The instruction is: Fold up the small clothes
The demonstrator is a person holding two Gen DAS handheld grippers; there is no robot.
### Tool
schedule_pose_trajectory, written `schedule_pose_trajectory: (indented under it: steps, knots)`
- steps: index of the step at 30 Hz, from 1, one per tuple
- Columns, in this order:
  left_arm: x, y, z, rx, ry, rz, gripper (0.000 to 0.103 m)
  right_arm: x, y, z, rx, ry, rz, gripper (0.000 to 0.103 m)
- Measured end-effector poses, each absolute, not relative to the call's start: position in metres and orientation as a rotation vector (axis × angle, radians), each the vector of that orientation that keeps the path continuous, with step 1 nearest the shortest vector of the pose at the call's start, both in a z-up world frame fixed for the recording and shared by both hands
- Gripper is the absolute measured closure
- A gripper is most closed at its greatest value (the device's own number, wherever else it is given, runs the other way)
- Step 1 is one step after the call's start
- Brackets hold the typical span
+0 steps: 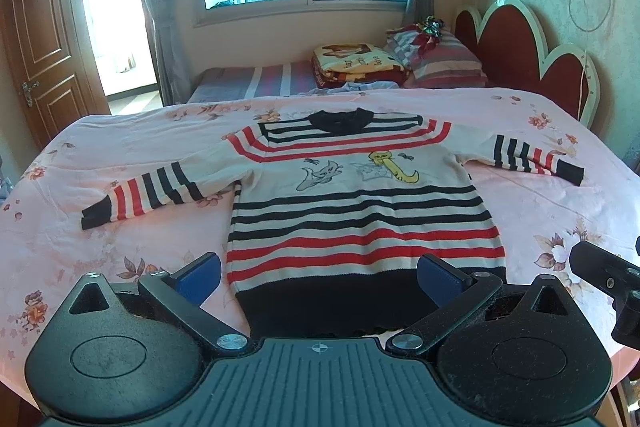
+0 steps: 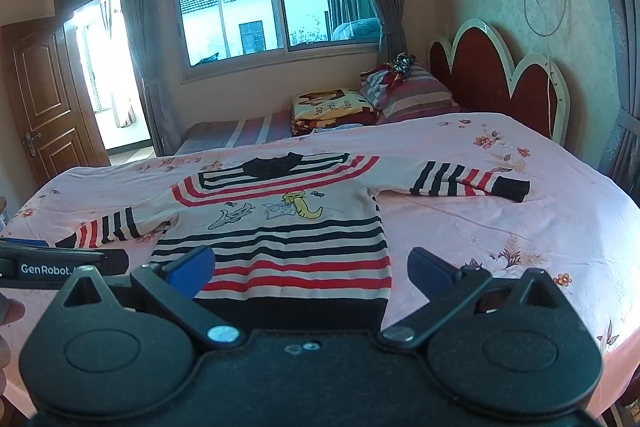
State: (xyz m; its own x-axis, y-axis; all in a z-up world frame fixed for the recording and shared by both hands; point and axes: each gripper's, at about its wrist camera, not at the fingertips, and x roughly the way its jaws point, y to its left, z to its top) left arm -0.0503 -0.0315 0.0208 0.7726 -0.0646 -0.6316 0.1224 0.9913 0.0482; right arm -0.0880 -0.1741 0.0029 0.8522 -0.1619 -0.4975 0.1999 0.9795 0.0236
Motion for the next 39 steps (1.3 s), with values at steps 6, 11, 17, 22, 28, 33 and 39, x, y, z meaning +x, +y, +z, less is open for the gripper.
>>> schedule_pose_trajectory:
  steps: [6, 11, 17, 22, 28, 33, 39]
  knots:
    - [-0.050, -0.035, 0.017, 0.086, 0.693, -0.097, 0.000, -0.086, -0.176, 0.001, 0.073, 0.525, -0.188, 0.001]
    - [-0.048, -0.037, 0.015, 0.087, 0.699, -0.098, 0.000, -0.085, -0.176, 0.001, 0.073, 0.527, -0.189, 0.001]
    - [-0.046, -0.042, 0.015, 0.087, 0.698, -0.103, 0.000, -0.085, -0.177, 0.000, 0.073, 0.524, -0.194, 0.001]
    - [-0.045, -0.048, 0.014, 0.090, 0.707, -0.105, 0.000, -0.085, -0.182, -0.001, 0.078, 0.519, -0.200, 0.001]
    - [-0.043, -0.049, 0.013, 0.086, 0.711, -0.097, 0.000, -0.086, -0.185, -0.002, 0.085, 0.521, -0.199, 0.001]
    - [-0.040, -0.048, 0.012, 0.084, 0.714, -0.090, 0.000, -0.085, -0.187, -0.002, 0.088, 0.523, -0.197, 0.001]
    - [-0.038, -0.047, 0.012, 0.075, 0.713, -0.085, 0.000, -0.083, -0.187, -0.001, 0.083, 0.519, -0.196, 0.001]
